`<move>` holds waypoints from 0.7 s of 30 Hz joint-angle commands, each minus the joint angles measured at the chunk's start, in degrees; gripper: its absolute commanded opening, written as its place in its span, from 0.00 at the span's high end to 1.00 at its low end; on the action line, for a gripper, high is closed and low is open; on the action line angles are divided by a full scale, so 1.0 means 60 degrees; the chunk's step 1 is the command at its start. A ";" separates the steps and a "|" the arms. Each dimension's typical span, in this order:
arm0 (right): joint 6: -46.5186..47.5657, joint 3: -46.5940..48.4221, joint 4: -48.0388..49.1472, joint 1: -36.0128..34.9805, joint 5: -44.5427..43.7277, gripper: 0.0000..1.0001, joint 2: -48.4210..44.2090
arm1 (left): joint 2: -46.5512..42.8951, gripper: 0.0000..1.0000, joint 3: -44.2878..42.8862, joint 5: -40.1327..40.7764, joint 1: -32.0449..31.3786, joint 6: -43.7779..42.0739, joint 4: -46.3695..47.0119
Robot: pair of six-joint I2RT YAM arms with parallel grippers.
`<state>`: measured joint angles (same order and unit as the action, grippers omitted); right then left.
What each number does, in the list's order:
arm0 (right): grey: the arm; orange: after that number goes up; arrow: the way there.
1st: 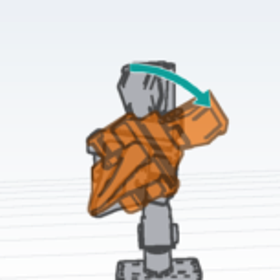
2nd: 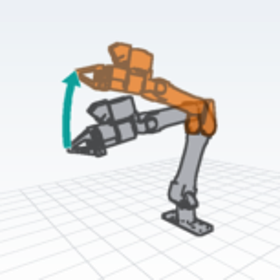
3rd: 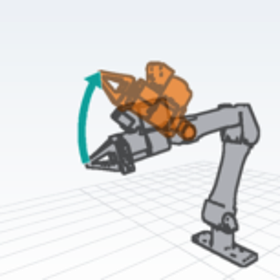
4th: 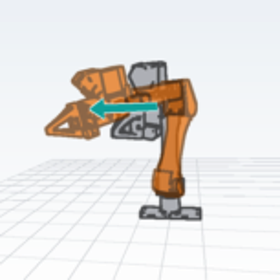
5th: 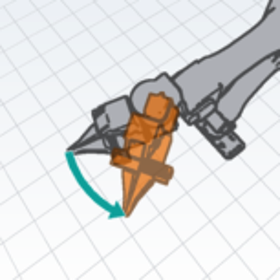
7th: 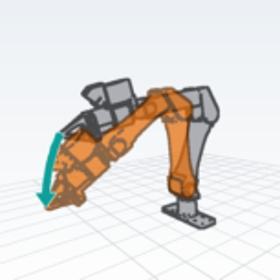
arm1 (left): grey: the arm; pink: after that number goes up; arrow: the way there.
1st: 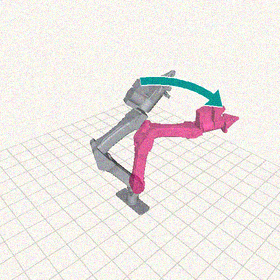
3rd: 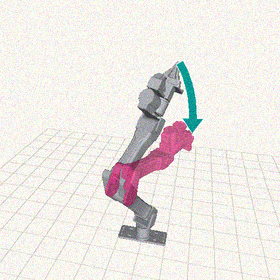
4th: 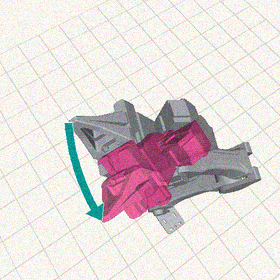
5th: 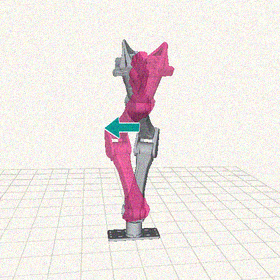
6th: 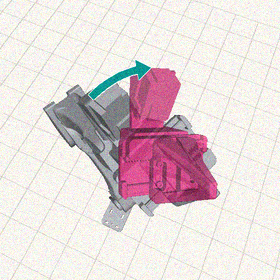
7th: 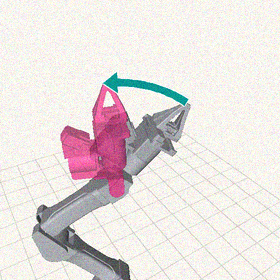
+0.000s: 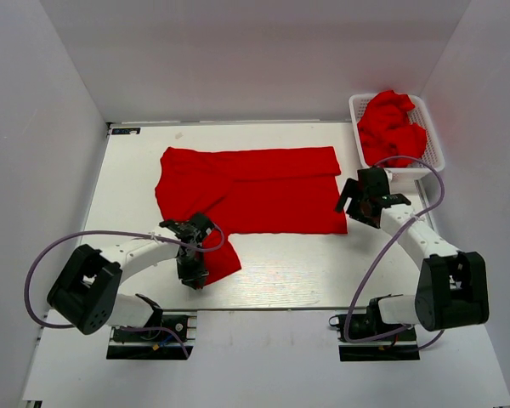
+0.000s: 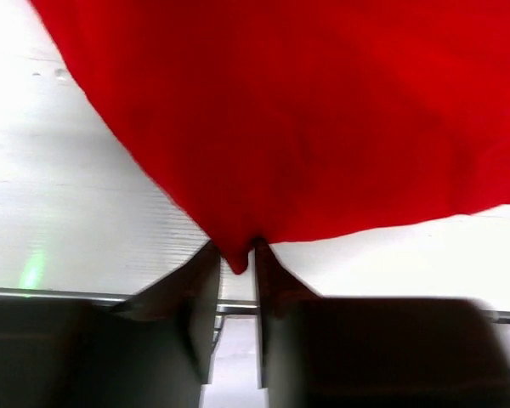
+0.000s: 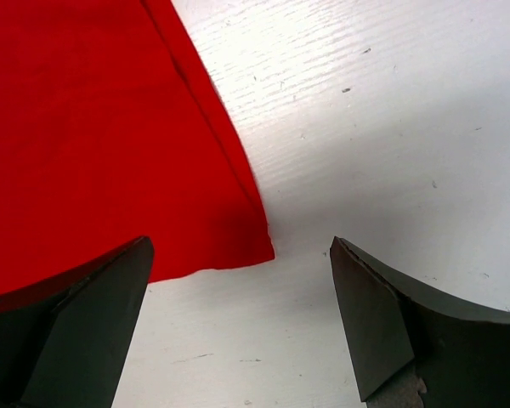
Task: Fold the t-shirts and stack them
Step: Grap the side of the flattened tshirt closest away from the robot with both arms
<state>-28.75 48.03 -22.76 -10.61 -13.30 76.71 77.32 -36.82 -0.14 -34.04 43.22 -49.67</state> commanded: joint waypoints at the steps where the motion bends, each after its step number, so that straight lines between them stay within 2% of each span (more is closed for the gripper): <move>1: 0.0222 -0.0402 0.0189 0.0025 0.0076 0.10 -0.0566 | 0.0370 0.72 0.0307 0.1020 -0.0068 0.0018 0.0500; 2: 0.0193 -0.0577 0.0234 0.0040 0.0150 0.10 -0.0611 | 0.0283 0.77 0.0306 0.1020 -0.0068 0.0018 0.0500; 3: 0.0120 -0.0694 0.0249 0.0026 0.0209 0.10 -0.0626 | 0.0282 0.87 0.0306 0.1020 -0.0068 0.0018 0.0500; 5: 0.0075 -0.0914 0.0526 -0.0018 0.0458 0.10 -0.0714 | 0.0151 1.00 0.0219 0.1020 -0.0068 0.0018 0.0384; 15: -0.0144 -0.1368 0.1609 -0.0033 0.0986 0.17 0.0076 | -0.0509 1.00 -0.0440 0.1313 -0.0068 0.0018 -0.0115; 21: -0.0174 -0.1297 0.2022 -0.0077 0.1279 0.19 0.0750 | -0.0611 1.00 -0.0777 0.0918 -0.0068 0.0018 -0.0115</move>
<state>-29.30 40.05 -14.02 -10.63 -6.74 79.64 75.46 -38.92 5.28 -34.41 43.51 -50.68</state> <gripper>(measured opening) 0.815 0.022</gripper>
